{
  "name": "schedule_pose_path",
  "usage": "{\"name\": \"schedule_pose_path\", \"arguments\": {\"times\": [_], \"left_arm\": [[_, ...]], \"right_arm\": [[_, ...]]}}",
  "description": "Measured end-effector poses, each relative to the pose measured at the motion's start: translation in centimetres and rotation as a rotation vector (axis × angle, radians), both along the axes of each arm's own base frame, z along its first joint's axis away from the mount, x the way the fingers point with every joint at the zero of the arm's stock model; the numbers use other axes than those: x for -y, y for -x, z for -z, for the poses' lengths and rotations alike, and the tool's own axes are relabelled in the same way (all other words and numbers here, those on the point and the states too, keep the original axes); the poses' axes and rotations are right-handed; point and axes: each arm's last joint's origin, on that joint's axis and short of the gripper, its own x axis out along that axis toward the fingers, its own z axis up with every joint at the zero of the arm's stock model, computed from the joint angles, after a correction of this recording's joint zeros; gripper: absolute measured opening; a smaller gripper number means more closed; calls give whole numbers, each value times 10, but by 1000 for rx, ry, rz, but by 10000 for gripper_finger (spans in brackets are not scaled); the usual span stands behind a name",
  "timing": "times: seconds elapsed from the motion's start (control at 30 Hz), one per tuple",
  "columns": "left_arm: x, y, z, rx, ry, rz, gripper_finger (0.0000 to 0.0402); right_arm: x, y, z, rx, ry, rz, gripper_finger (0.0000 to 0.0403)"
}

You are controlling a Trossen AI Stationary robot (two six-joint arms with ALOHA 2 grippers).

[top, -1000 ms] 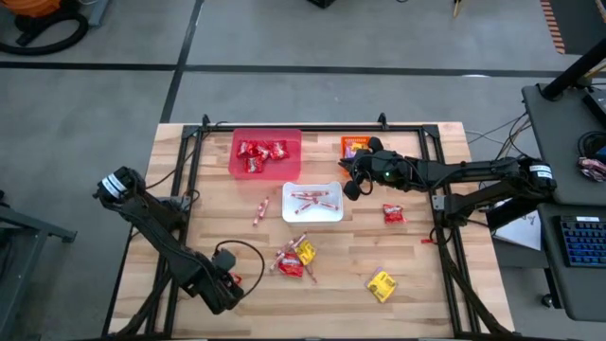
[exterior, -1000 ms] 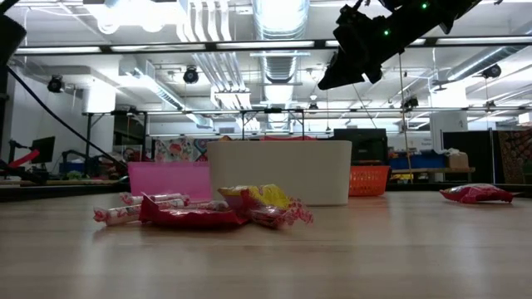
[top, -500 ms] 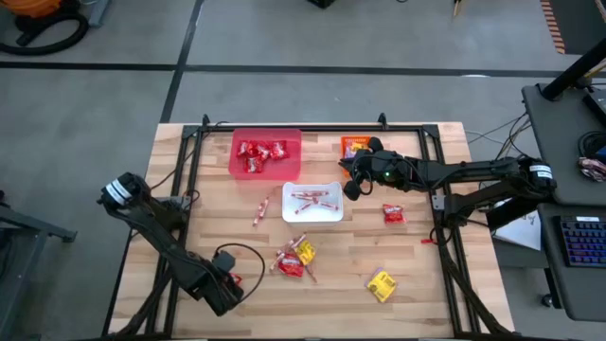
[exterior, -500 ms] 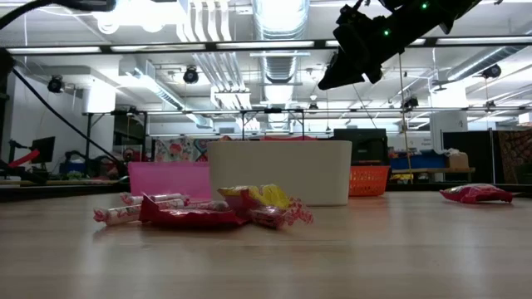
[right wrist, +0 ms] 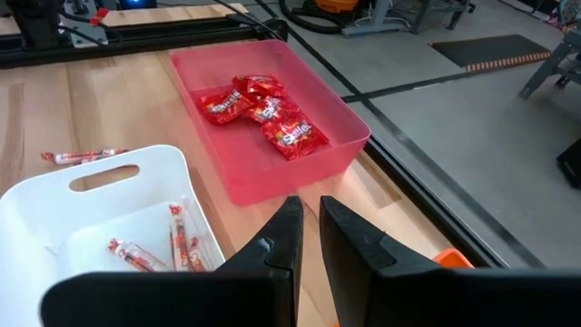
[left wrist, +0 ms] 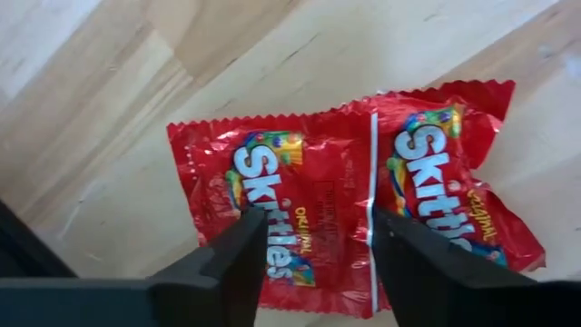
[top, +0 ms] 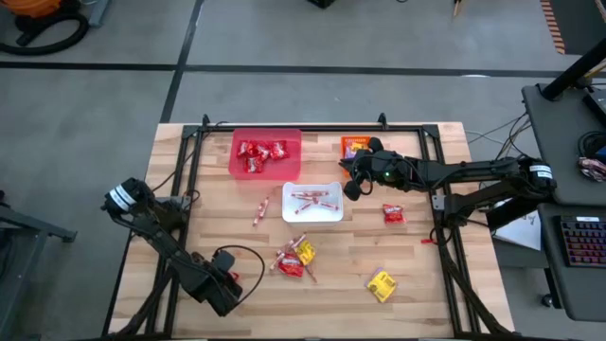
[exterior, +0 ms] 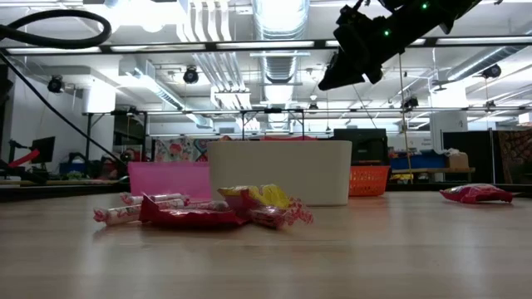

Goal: Sort candy
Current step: Put the red chocolate into the red bin

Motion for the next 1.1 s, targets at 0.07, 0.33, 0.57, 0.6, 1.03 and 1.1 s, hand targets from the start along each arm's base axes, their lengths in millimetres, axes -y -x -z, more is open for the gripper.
{"name": "schedule_pose_path", "arguments": {"times": [0.07,0.33,0.57,0.6,1.03,1.1], "left_arm": [[0,1,0,2,-6,6,154],[2,2,1,19,-2,28,33],[5,0,-6,34,20,61,3],[6,-1,-10,40,27,65,1],[-6,0,-50,254,-62,107,0],[-9,1,-54,289,-92,107,0]], "right_arm": [[0,0,1,-6,-1,0,36],[0,2,4,-42,-6,0,36],[0,2,4,-44,-7,-1,36],[0,2,4,-44,-7,-1,36],[0,2,4,-45,-4,-2,36],[0,2,4,-45,-4,-2,36]]}}
